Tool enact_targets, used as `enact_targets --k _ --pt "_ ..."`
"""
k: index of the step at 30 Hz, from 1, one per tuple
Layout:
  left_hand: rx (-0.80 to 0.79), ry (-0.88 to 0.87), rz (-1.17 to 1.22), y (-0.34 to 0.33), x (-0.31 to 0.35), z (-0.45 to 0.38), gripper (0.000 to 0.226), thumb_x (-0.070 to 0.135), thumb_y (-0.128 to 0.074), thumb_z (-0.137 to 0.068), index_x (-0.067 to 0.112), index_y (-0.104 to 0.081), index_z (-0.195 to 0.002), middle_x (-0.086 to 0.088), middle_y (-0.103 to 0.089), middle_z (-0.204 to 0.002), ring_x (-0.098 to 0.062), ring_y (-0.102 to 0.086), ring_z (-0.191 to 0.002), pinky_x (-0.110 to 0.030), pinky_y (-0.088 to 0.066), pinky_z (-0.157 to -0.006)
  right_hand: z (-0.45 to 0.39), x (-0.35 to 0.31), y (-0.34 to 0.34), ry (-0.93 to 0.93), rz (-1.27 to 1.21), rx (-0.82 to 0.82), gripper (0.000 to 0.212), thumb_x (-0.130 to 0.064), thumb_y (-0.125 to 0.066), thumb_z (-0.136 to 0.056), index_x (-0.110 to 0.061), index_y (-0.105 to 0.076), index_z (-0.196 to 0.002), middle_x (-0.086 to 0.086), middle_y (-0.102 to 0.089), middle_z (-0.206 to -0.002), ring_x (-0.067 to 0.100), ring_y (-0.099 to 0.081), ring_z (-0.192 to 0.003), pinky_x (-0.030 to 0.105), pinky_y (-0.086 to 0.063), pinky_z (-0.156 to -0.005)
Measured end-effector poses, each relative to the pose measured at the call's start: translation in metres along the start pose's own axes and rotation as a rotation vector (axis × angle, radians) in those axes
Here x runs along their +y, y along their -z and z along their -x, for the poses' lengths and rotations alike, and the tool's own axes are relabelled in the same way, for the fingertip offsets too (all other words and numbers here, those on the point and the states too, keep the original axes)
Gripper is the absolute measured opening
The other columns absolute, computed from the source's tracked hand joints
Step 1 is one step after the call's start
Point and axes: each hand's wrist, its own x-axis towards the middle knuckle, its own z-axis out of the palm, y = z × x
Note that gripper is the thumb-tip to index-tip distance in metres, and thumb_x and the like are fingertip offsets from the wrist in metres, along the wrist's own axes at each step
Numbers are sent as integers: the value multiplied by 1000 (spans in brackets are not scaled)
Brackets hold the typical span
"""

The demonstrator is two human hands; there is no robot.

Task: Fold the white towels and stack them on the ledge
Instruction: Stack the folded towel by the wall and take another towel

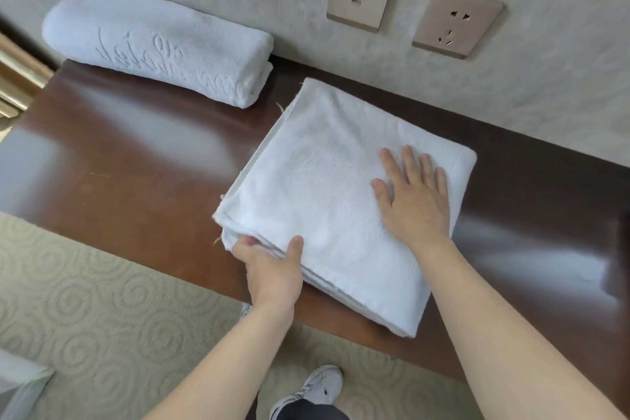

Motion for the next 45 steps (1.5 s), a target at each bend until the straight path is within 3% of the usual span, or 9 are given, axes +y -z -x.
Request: enact_targets --k 5,12,19,22,26,28,34,38,45 --pt "-60 -211 -204 -16 39 -47 59 32 -73 -88 28 -35 -132 3 -58 -114 -22 -57 -99 -33 -42 -79 26 -4 -13 -301 -114 37 65 -59 -3 -100 -34 9 -159 2 11 -168 25 12 -154 48 6 -124" --pt "-271 -503 -410 -46 86 -97 48 20 -61 -96 25 -44 -141 0 -59 -130 -24 -55 -120 -41 -44 -104 61 -64 -27 -653 -183 24 77 -61 -3 -98 -16 7 -160 19 10 -165 39 13 -152 59 8 -120" --pt "-391 -751 -549 -77 107 -119 47 22 -55 -101 23 -45 -146 0 -55 -126 -20 -46 -126 -18 -27 -95 68 -107 -30 -741 -204 -32 78 -63 -2 -96 -17 13 -158 27 16 -162 50 18 -147 68 8 -115" --pt "-448 -802 -576 -93 120 -125 45 25 -57 -100 25 -48 -144 2 -58 -131 -17 -48 -126 -17 -30 -96 68 -117 -29 -696 -206 -47 76 -63 -5 -97 -21 15 -157 26 19 -161 50 20 -147 70 8 -114" --pt "-425 -735 -461 -90 113 -121 46 31 -67 -93 27 -49 -134 13 -59 -113 -5 -56 -104 -1 -37 -76 62 -85 -26 -515 -180 -33 72 -67 -3 -97 -32 19 -156 14 25 -163 38 24 -149 66 10 -116" --pt "-419 -723 -419 -78 101 -113 57 33 -73 -88 23 -45 -137 13 -57 -120 1 -54 -104 -2 -38 -82 55 -61 -22 -417 -171 -27 69 -69 -3 -98 -38 18 -156 4 26 -164 30 27 -149 64 13 -116" --pt "-354 -617 -463 -18 55 -78 59 38 -78 -81 30 -48 -131 25 -56 -113 16 -53 -100 -6 -41 -76 59 -39 -14 -303 -284 14 64 -57 -12 -102 -31 -7 -160 2 10 -168 24 15 -153 58 11 -120" --pt "-327 -476 -499 18 29 -54 55 49 -76 -81 34 -46 -125 19 -59 -116 10 -57 -100 -12 -44 -77 96 -8 -9 -240 -272 22 62 -48 -19 -103 -20 -26 -157 9 -9 -167 26 -4 -155 54 -2 -124" --pt "-489 -456 -663 28 34 -33 97 53 -85 -68 44 -21 -140 16 -55 -115 -1 -57 -101 -20 -43 -78 147 15 -13 101 -98 -147 83 -78 -34 -90 -35 -13 -159 5 -1 -169 32 6 -154 64 3 -119"
